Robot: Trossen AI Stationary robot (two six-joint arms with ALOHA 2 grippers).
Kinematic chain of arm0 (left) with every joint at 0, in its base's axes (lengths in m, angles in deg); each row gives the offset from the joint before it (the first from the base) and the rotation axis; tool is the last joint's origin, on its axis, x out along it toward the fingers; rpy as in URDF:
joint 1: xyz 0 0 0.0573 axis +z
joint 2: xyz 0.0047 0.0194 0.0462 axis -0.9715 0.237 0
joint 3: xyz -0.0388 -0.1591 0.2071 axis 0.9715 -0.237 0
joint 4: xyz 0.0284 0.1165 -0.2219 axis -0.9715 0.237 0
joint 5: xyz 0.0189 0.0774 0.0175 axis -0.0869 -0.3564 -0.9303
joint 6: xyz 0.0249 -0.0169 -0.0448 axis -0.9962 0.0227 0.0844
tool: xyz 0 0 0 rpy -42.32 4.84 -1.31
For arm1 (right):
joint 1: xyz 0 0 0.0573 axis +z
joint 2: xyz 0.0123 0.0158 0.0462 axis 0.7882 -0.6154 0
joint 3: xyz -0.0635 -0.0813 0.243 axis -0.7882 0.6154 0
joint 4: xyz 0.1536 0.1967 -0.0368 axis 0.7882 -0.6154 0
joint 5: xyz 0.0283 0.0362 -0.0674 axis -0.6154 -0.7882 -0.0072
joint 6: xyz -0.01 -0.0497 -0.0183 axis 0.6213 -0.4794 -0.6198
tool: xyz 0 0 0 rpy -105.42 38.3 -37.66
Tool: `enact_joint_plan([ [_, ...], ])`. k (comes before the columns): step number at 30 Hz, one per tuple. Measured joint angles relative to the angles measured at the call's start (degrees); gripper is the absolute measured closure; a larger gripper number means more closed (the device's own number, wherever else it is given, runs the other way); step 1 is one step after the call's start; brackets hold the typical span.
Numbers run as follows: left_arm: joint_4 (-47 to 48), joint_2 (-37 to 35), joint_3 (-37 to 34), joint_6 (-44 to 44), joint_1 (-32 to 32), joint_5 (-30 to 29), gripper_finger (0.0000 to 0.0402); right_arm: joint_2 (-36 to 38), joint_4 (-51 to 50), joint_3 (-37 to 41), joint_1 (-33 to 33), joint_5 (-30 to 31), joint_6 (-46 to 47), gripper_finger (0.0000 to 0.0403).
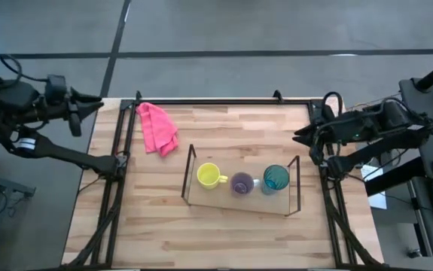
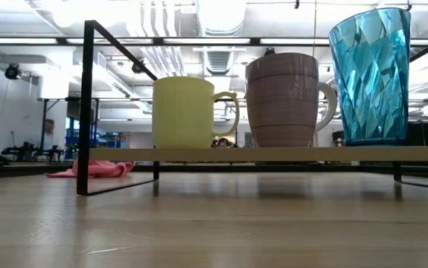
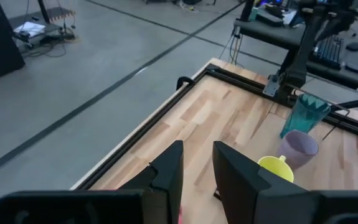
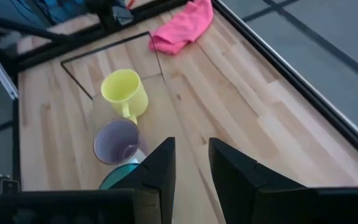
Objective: Stack small to large cups/mugs on shelf
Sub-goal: Return to Home Position
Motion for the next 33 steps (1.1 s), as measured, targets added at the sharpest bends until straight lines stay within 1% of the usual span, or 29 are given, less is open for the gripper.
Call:
enact_joint_plan([
  [7, -14.4, -9.7, -18.1, -4.3, 0.0, 0.2, 0.0329, 8.7, 11.4, 12.9, 0.0, -0.1, -0.2, 0.0312],
  [12, -23.2, -17.1, -31.2, -4.6, 0.0, 0.4, 0.0329, 13.3, 20.4, 21.0, 0.7, -1.6, -1.1, 0.0312],
  [15, -29.1, -21.2, -37.7, -4.6, 0.0, 0.6, 0.0329, 15.9, 24.4, 25.5, 1.6, -1.6, -1.2, 0.0312],
  [19, -37.1, -26.6, -45.0, -4.6, 0.0, 2.6, 0.0329, 19.4, 31.2, 32.0, 2.6, -1.5, -1.1, 0.0312],
  [23, -44.8, -31.1, -52.2, -5.8, 0.0, 4.8, 0.0329, 23.1, 38.2, 38.7, 3.3, -1.6, -2.8, 0.0312],
  [27, -53.0, -35.3, -59.5, -7.6, 0.0, 4.9, 0.0329, 26.9, 43.6, 44.5, 3.3, -1.5, -4.8, 0.0312],
  [33, -59.8, -40.9, -68.5, -7.3, 0.0, 4.9, 0.0329, 32.7, 50.8, 52.2, 3.3, -1.6, -5.5, 0.0312],
])
